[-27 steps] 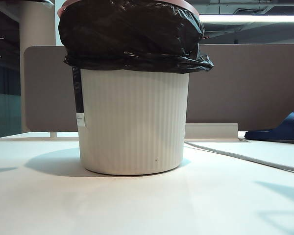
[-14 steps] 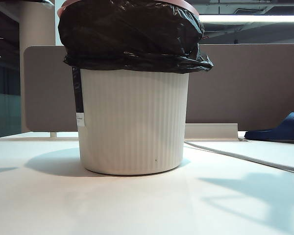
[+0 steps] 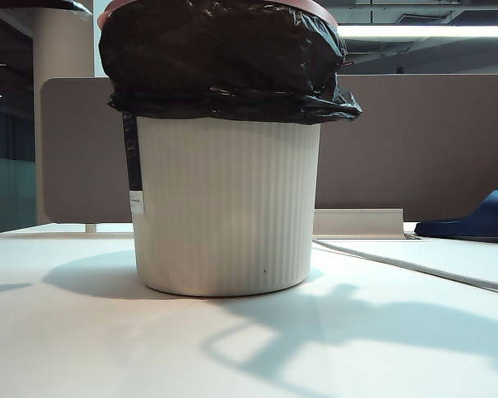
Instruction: Open the ring lid of the trash can, pull out the black garbage bag inside, and place it on the table.
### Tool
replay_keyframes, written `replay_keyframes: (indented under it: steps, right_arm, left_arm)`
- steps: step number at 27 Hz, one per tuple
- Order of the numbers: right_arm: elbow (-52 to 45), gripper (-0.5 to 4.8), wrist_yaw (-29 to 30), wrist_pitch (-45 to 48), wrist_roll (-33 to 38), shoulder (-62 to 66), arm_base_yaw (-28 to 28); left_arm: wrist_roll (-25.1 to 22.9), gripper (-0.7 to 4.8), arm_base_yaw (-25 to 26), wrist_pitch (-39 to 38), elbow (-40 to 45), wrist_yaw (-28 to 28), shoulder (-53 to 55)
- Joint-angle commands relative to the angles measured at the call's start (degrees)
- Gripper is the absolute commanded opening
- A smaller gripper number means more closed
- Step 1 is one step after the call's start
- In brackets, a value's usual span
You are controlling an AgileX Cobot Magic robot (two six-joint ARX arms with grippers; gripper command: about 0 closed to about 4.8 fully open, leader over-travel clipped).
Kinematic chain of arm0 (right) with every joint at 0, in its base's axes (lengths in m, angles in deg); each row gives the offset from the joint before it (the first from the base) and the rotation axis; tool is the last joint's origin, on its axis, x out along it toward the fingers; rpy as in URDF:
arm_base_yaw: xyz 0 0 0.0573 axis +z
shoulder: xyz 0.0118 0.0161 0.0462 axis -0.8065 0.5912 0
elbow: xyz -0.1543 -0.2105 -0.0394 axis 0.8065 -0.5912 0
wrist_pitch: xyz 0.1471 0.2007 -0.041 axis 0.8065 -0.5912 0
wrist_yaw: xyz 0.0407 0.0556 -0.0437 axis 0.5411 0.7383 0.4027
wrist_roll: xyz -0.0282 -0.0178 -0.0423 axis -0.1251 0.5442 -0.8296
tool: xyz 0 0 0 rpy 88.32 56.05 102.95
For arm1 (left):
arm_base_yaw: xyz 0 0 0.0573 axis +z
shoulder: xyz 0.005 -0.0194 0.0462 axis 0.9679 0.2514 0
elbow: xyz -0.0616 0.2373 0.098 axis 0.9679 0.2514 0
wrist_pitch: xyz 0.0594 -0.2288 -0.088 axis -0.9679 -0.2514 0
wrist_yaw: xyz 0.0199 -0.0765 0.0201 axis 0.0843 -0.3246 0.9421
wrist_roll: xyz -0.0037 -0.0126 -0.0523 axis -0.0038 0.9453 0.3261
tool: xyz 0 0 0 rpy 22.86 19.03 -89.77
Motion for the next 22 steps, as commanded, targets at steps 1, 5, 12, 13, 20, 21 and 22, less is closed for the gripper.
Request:
replay_keyframes:
  steps: [1, 5, 12, 13, 20, 21, 22]
  right_arm:
    - [0.3, -0.02, -8.6, 0.9, -3.2, 2.1, 5.2]
    - [0.3, -0.02, -16.5, 1.1, -4.4, 4.4, 10.6]
    - [0.3, -0.02, -18.6, 3.4, -4.5, 5.2, 14.6]
    - [0.3, -0.01, -18.7, 3.6, -4.5, 5.2, 14.8]
    - [1.5, -0.02, -19.0, 3.4, -6.1, 5.4, 14.8]
    - [1.6, -0.02, -19.3, 3.4, -6.2, 5.4, 14.8]
    - [1.6, -0.02, -19.7, 3.4, -6.2, 5.4, 14.8]
  left_arm:
    - [0.0, 0.94, -0.1, 0.4, -0.2, 0.3, -0.1]
    - [0.1, 1.00, -0.1, 0.5, -0.2, 1.4, -0.1]
    - [1.0, 2.17, -0.5, 0.7, -0.2, 2.6, 0.7]
    - [1.2, 2.17, -0.5, 1.1, -0.2, 2.6, 1.0]
    - [5.0, 2.17, -1.3, 4.8, -0.2, 3.2, 3.1]
    - [5.4, 2.17, -1.4, 5.3, -0.2, 3.2, 3.4]
    - [5.9, 2.17, -1.6, 5.8, -0.2, 3.2, 3.8]
